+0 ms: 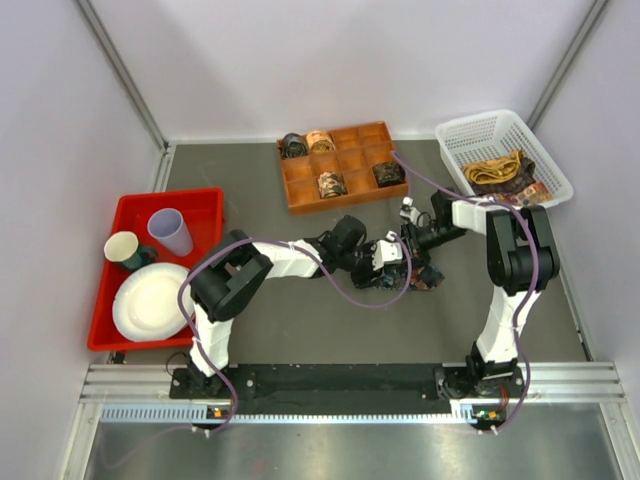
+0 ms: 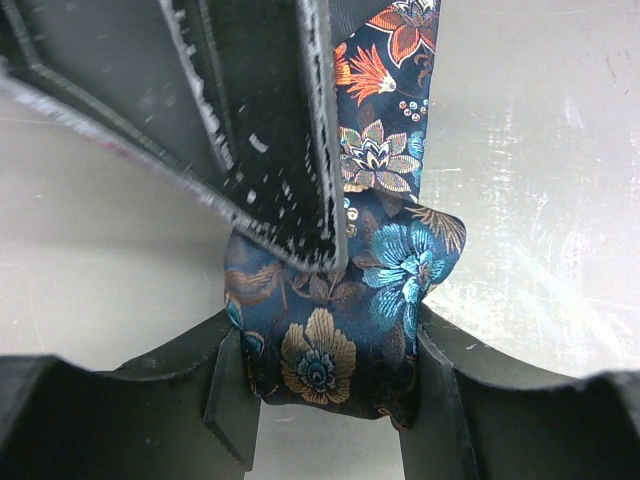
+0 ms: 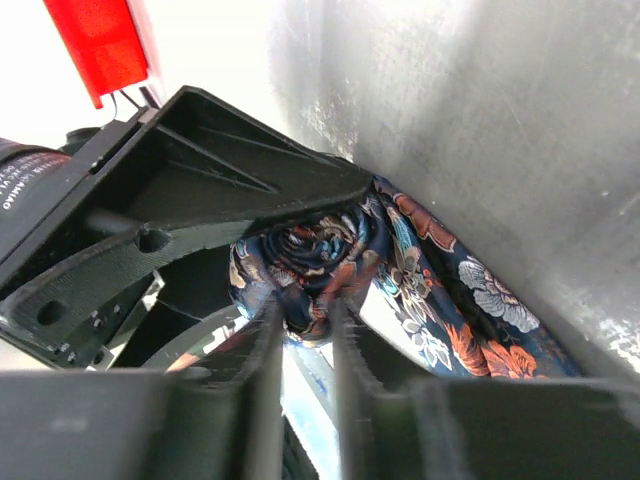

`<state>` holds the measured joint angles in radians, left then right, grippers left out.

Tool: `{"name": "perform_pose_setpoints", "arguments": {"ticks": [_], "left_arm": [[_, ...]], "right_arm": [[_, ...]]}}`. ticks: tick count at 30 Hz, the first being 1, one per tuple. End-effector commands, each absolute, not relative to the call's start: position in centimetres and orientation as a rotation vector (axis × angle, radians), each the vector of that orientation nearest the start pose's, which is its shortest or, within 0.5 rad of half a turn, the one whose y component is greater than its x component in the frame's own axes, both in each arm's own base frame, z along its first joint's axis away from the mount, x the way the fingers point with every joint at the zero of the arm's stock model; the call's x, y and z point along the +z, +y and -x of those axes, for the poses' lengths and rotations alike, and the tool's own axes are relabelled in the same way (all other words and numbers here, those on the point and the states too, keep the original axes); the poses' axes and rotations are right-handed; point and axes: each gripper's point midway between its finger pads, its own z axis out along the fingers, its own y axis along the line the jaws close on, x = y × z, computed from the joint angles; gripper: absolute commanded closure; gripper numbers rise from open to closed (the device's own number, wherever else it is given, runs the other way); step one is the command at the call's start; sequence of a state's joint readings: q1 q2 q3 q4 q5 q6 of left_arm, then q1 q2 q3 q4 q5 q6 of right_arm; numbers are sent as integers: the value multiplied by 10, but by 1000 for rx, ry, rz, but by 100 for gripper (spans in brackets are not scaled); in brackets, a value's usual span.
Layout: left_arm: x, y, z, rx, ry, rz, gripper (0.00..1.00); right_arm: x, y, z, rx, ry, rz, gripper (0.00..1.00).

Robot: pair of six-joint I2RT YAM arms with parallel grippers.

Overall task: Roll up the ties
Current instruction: Roll the tie at the center of the board.

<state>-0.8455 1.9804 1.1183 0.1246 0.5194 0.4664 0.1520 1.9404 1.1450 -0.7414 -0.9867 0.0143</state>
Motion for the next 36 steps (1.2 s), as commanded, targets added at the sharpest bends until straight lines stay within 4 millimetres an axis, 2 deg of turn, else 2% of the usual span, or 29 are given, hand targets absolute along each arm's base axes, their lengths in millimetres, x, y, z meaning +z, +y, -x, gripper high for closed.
{"name": "perform_pose_setpoints", "arguments": {"ticks": [1,3,4,7,8,10,17,19,20,24,27,28,31,32,34,35,36], "left_arm": [[-56,-362,-209,-793,1945,-1789,74],[-56,-362,-209,-803,1956,-1774,69],[-54,-363,-209,-812,1953,-1768,61],[-39,-373,-211,-894,1899,-1714,49],[-35,-374,-215,-918,1892,-1690,26],[-21,-384,-215,-1014,1842,-1647,1],[13,-409,-229,-1144,1636,-1537,1],[13,-413,-233,-1168,1618,-1507,1],[22,-420,-238,-1183,1572,-1469,1],[31,-429,-239,-1257,1489,-1415,1],[29,-432,-232,-1324,1468,-1407,13],[28,-433,-233,-1330,1472,-1407,23],[16,-430,-228,-1337,1497,-1423,40],[13,-428,-228,-1330,1497,-1431,53],[9,-423,-226,-1313,1530,-1433,69],[7,-421,-225,-1293,1520,-1454,84],[6,-418,-227,-1260,1537,-1457,87]], "right_arm": [[45,187,-263,1456,2832,301,99],[35,181,-261,1390,2871,314,100],[31,178,-262,1365,2870,333,100],[12,168,-267,1237,2893,378,100],[9,167,-268,1227,2894,386,100],[4,164,-273,1194,2893,396,100],[-8,151,-281,1046,2928,425,100],[-9,149,-281,1033,2933,427,100],[-9,149,-282,1026,2930,425,100],[-9,148,-285,1010,2936,416,100],[-8,148,-286,1003,2946,402,100],[-9,148,-286,1002,2953,402,100],[-8,147,-287,995,2953,403,100],[-7,147,-288,994,2948,407,100],[-6,148,-287,1007,2951,409,100],[-4,149,-289,1016,2946,412,100],[-2,150,-290,1024,2941,413,100]]}}
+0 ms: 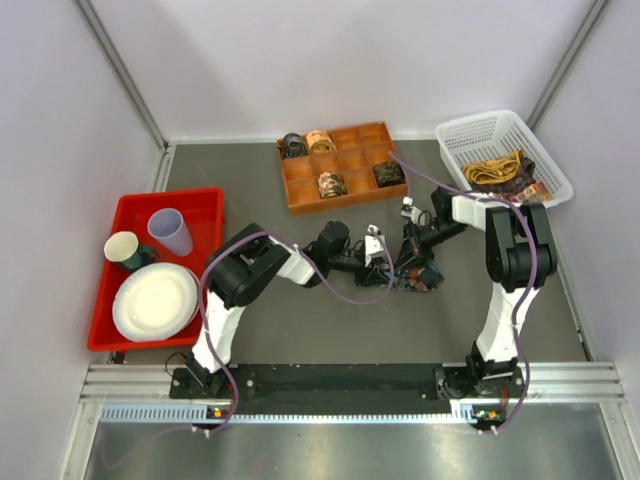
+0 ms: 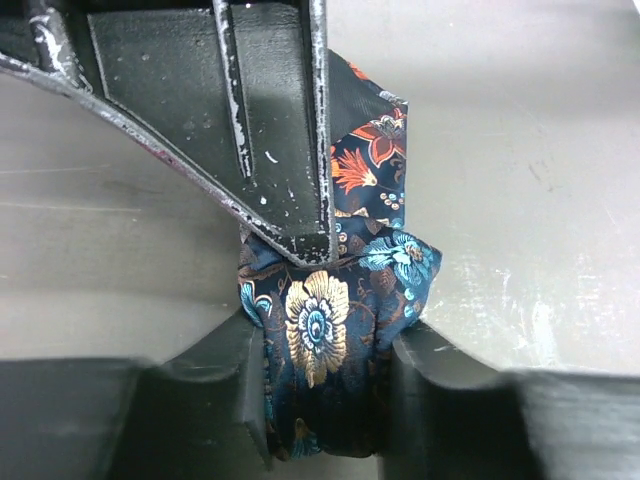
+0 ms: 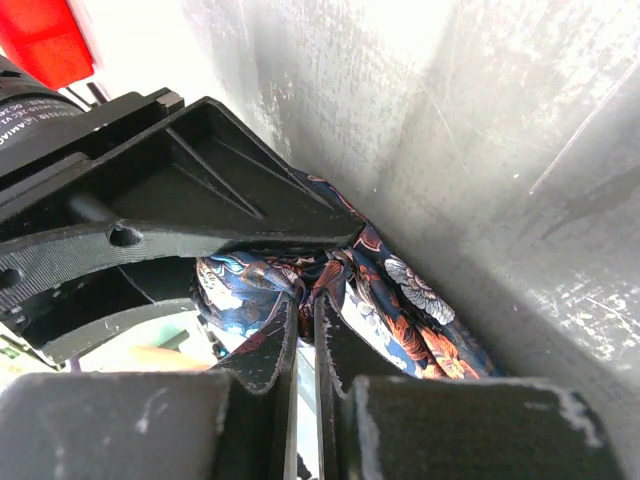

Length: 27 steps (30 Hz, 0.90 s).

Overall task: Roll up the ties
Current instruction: Roll the tie at the center of the board.

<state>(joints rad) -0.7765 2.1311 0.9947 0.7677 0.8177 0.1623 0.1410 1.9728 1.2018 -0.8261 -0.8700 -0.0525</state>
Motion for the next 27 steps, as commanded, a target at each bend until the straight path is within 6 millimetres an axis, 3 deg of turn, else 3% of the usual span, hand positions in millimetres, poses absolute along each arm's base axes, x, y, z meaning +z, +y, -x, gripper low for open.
{"name": "perform_pose_setpoints", "arguments": {"ticks": [1,2,3,6,8,10,13,15,21,25,27], "left_arm": [[4,-417,-228,-1234,1549,-1473,88],[-10,-407,-225,-1195,1620,-1517,88],[-11,-404,-231,-1134,1641,-1531,89],[-28,-386,-227,-1010,1722,-1637,89],[-45,-372,-226,-890,1803,-1705,87],[-48,-370,-230,-800,1838,-1726,77],[-54,-366,-225,-741,1883,-1773,74],[-59,-361,-224,-687,1931,-1798,73],[-66,-361,-225,-616,1983,-1823,71],[-66,-361,-225,-608,1980,-1835,67],[-65,-363,-224,-617,1971,-1837,63]], "right_arm": [[3,154,-287,1081,2937,417,97],[10,156,-290,1107,2921,422,90],[15,155,-291,1129,2913,404,76],[41,154,-292,1221,2867,364,64],[59,150,-290,1311,2837,310,61],[74,148,-287,1379,2792,291,58],[91,156,-276,1491,2737,280,57],[93,162,-271,1562,2719,240,50],[79,177,-258,1614,2753,265,50],[59,178,-261,1515,2800,288,54],[52,177,-264,1478,2823,274,65]]}}
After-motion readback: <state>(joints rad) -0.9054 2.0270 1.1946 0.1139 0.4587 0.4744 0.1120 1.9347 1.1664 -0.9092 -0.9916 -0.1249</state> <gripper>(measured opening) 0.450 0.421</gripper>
